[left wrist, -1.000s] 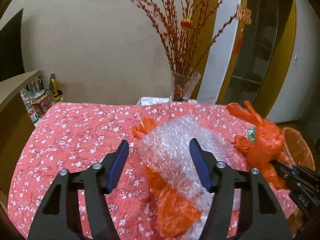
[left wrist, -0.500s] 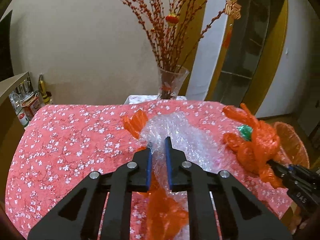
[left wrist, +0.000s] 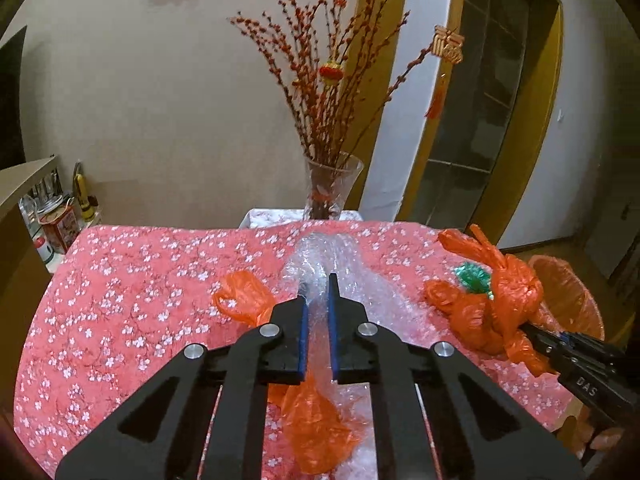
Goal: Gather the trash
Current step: 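Grasp the clear bubble wrap with the left tool while the right tool holds the orange bag, then carry the orange bag and bubble wrap over the orange basket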
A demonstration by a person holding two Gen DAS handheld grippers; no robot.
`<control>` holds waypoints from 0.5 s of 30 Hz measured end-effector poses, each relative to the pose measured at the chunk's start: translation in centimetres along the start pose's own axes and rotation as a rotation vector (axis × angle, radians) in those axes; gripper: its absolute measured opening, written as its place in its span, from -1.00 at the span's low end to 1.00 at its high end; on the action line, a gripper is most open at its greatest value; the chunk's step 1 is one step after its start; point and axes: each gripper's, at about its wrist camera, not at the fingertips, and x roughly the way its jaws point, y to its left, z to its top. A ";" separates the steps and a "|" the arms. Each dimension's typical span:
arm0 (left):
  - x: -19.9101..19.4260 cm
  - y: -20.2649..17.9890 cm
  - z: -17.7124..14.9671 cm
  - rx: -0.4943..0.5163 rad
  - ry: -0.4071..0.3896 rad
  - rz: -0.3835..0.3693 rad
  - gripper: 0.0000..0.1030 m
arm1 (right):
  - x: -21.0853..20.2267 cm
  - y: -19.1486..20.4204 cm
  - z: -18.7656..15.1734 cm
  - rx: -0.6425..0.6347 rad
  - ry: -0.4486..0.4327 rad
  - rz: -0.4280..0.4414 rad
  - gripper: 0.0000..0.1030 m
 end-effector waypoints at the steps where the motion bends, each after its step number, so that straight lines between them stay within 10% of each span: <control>1: -0.2 -0.1 0.2 0.001 -0.007 -0.003 -0.85 | -0.2 -0.1 0.1 0.004 -0.008 -0.002 -0.79; 15: -3.1 -4.5 4.1 0.027 -0.099 -0.137 -0.87 | -4.9 -4.5 1.6 0.033 -0.111 -0.103 -0.79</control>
